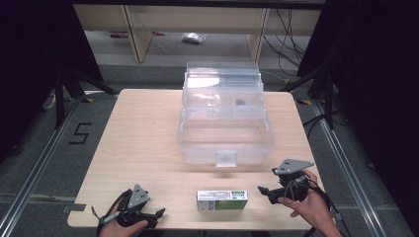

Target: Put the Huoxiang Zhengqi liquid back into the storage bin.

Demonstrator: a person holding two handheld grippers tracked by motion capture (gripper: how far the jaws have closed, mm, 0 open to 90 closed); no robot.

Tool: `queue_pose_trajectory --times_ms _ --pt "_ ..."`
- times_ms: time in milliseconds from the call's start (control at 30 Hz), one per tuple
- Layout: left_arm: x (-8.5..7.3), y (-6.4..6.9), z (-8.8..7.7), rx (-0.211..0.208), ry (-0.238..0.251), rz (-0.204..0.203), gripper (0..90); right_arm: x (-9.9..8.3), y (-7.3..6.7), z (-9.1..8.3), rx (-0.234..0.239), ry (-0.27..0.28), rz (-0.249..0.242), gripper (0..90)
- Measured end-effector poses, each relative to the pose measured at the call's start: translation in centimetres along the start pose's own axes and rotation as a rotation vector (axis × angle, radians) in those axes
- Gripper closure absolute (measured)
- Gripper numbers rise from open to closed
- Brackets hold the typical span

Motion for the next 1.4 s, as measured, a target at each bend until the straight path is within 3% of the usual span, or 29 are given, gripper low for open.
queue_pose_trajectory --times_ms 167,200,333,367,667,800,833,967,1067,1400 --pt "0.0 0.1 0.1 0.002 0.005 -0.010 16.5 0.6 -0.9 -0.6 0.003 0.018 -0.011 21.0" --pt "0.0 0.1 0.1 0.002 0.005 -0.011 16.5 0.8 -0.9 -0.6 0.004 0.026 -0.034 21.2" --pt "0.0 0.1 0.0 0.001 0.005 -0.011 16.5 1.0 -1.8 -1.1 0.023 0.004 -0.030 21.3" --pt "0.0 0.0 0.0 0.002 0.001 -0.005 16.5 1.3 -1.8 -1.0 0.028 0.011 -0.064 21.3" --pt "0.0 0.0 0.0 0.001 0.002 0.000 16.4 2.7 -4.1 -1.2 0.064 0.017 -0.120 20.9" --pt "0.0 0.0 0.0 -0.002 0.003 0.000 16.4 3.0 -5.1 -0.5 0.108 -0.011 -0.163 20.5" --pt "0.0 0.1 0.1 -0.004 0.011 -0.016 16.4 3.0 -5.1 -0.5 0.108 -0.011 -0.163 20.5" --pt "0.0 -0.1 0.1 0.009 0.007 -0.008 16.4 3.3 -5.9 0.0 0.118 -0.033 -0.159 20.1" --pt "0.0 -0.1 0.0 0.001 0.004 -0.008 16.3 3.8 -6.2 0.5 0.122 -0.031 -0.215 20.0" --pt "0.0 -0.1 0.0 -0.001 -0.001 -0.013 16.3 5.1 -7.4 2.6 0.157 -0.105 -0.252 18.8"
Point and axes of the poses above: each handheld gripper's, and its own axes: z roughly forward along the jaws, x roughly out of its top, y roughly to its right, the point moved 6 cm from there along z, roughly forward along the jaws, and after that the axes turned 10 degrees about x, right-handed, at the moved point
